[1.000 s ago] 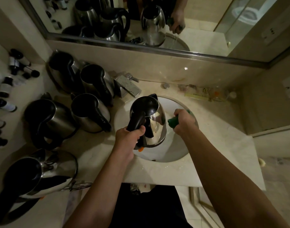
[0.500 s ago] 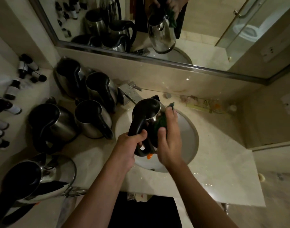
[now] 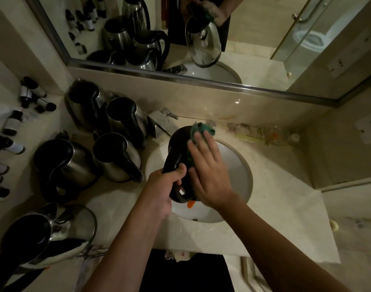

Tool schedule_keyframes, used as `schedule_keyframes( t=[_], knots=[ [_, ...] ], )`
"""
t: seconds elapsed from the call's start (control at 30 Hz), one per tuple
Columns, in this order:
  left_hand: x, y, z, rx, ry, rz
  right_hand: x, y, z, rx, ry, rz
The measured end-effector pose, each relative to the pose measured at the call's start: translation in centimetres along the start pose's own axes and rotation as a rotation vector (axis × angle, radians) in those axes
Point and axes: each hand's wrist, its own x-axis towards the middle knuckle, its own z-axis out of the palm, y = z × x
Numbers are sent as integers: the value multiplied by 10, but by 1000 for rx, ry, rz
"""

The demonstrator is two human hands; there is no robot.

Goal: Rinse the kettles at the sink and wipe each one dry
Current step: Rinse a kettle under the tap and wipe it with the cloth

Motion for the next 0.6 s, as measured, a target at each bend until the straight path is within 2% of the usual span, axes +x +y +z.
schedule_keyframes(
  t=[0.07, 0.1, 0.13, 0.2, 0.23, 0.27, 0.3, 0.4, 0.43, 0.47, 0.5, 0.53, 0.6],
  knots=[
    [-1, 0, -2, -24, 2, -16, -22, 4, 8, 33, 2, 32],
    [-2, -1, -2, -10, 3, -12, -22, 5, 10, 96, 38, 151],
    [-4, -1, 0, 25, 7, -3, -14, 3, 11, 205, 114, 344],
    [-7, -2, 3, 128, 31, 32, 21, -3, 6, 509, 293, 857],
    [-8, -2, 4, 166, 48, 52, 38, -9, 2, 586, 343, 1016],
    [-9, -1, 5, 181, 57, 62, 50, -16, -2, 552, 338, 1028],
    [-10, 2, 7, 169, 58, 55, 53, -23, -6, 436, 313, 891],
    [-9, 8, 4, 39, 26, -3, 21, -28, 2, 31, 96, 204],
    [-9, 9, 2, 30, 15, -8, 4, -21, 9, -34, 61, 83],
    [-9, 9, 1, 48, 6, -4, -14, -15, 15, -45, 62, 62],
    [-10, 8, -1, 65, 9, 5, -27, -12, 19, -6, 87, 139],
    [-9, 7, -3, 76, 12, 23, -34, -11, 21, 83, 127, 293],
    [-8, 5, -6, 109, 12, 41, -22, -11, 14, 363, 241, 726]
  ],
)
